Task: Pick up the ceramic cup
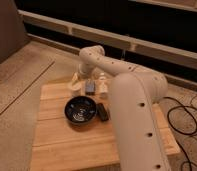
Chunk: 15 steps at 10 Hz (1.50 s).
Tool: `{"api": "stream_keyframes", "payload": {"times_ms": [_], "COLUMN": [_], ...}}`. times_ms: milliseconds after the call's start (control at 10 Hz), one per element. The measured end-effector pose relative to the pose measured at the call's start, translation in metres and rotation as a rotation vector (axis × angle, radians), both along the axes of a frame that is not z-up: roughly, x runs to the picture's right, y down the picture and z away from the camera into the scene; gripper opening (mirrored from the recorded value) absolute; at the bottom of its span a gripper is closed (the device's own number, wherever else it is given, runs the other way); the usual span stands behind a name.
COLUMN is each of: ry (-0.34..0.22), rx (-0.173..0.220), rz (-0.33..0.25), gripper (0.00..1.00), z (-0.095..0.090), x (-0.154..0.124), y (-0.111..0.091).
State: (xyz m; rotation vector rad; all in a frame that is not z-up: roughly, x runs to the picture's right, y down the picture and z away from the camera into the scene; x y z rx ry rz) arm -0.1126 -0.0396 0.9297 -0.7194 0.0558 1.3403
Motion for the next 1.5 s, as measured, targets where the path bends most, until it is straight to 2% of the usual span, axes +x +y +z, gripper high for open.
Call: {"api": "stream_keyframes", "payload": {"times_ms": [100, 300, 400, 600, 700, 800, 900, 1000, 1100, 1200, 1300, 1500], "ry": [-0.013, -0.010, 0.006, 0.046, 0.067, 0.083, 0.087, 0.086, 0.085, 0.084, 0.081, 0.071], "rx": [-0.016, -0.053, -0.075, -0.093, -0.105, -0.114, -0.114, -0.109, -0.108, -0.102, -0.081, -0.004], "rz": [0.017, 0.017, 0.008, -0.006, -0.014, -0.020, -0.022, -0.022, -0.021, -0.017, -0.008, 0.011], "gripper": [0.65, 0.65, 0.65, 0.65, 0.60, 0.48, 0.40, 0.26, 0.19, 0.07, 0.00, 0.00], "z": [0.007, 0.017, 0.023, 0.027, 0.029, 0.031, 0.031, 0.032, 0.032, 0.032, 0.030, 0.015], "x": [-0.003, 0.000, 0.006, 0.021, 0.028, 0.032, 0.032, 0.029, 0.028, 0.027, 0.026, 0.027], "y": [0.001, 0.010, 0.015, 0.016, 0.018, 0.020, 0.019, 0.017, 0.017, 0.014, 0.006, -0.026]}}
